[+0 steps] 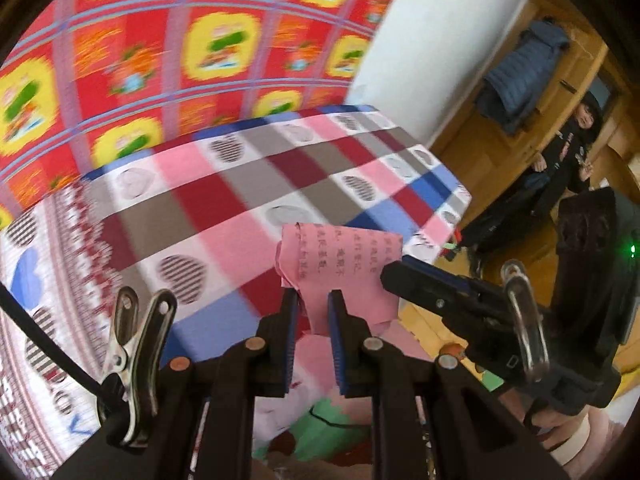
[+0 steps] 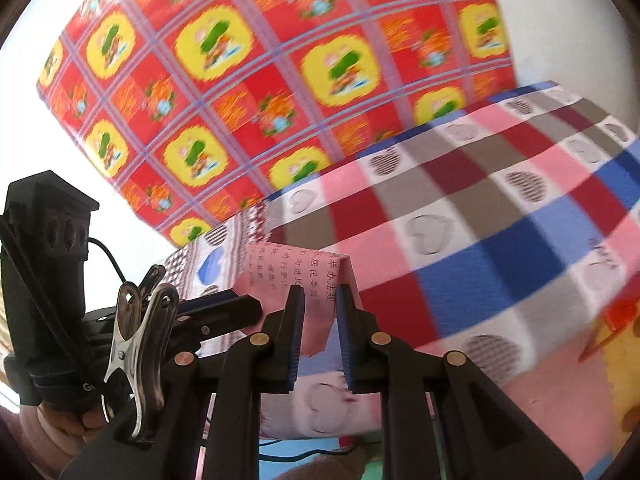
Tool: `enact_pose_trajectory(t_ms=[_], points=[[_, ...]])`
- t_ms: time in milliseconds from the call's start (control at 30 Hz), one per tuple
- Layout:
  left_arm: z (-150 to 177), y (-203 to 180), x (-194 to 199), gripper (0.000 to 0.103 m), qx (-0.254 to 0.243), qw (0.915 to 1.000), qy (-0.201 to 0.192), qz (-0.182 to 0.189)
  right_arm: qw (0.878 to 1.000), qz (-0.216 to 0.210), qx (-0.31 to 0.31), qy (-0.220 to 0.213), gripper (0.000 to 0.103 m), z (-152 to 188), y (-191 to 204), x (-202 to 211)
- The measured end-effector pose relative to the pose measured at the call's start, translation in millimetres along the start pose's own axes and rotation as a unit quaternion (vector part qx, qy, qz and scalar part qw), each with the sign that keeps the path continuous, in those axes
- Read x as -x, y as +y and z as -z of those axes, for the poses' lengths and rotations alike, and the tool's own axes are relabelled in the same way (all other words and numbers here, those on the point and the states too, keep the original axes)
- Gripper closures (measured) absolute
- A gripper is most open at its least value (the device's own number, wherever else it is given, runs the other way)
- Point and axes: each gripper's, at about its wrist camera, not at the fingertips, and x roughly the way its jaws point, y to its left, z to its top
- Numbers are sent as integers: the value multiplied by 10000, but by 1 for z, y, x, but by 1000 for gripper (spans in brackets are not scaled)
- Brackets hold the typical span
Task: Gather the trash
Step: 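Carry the pink paper sheet in both tools over the red bucket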
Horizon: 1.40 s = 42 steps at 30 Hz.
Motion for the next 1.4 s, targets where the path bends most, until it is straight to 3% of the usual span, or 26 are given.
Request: enact_pose_trajectory(t_ms=[467, 1067, 1400], points=[[-60, -125, -69, 88, -870, 9940, 38, 669, 9919, 803, -624, -756, 84, -31, -109, 88], [-154, -249, -163, 88, -1576, 9806, 183, 1148, 9741, 1438, -1235, -1236, 84, -90, -242, 135], [-182, -315, -201, 88, -1937, 9726, 226, 1266, 9623, 1660, -1483, -1560, 84, -110, -301, 166]])
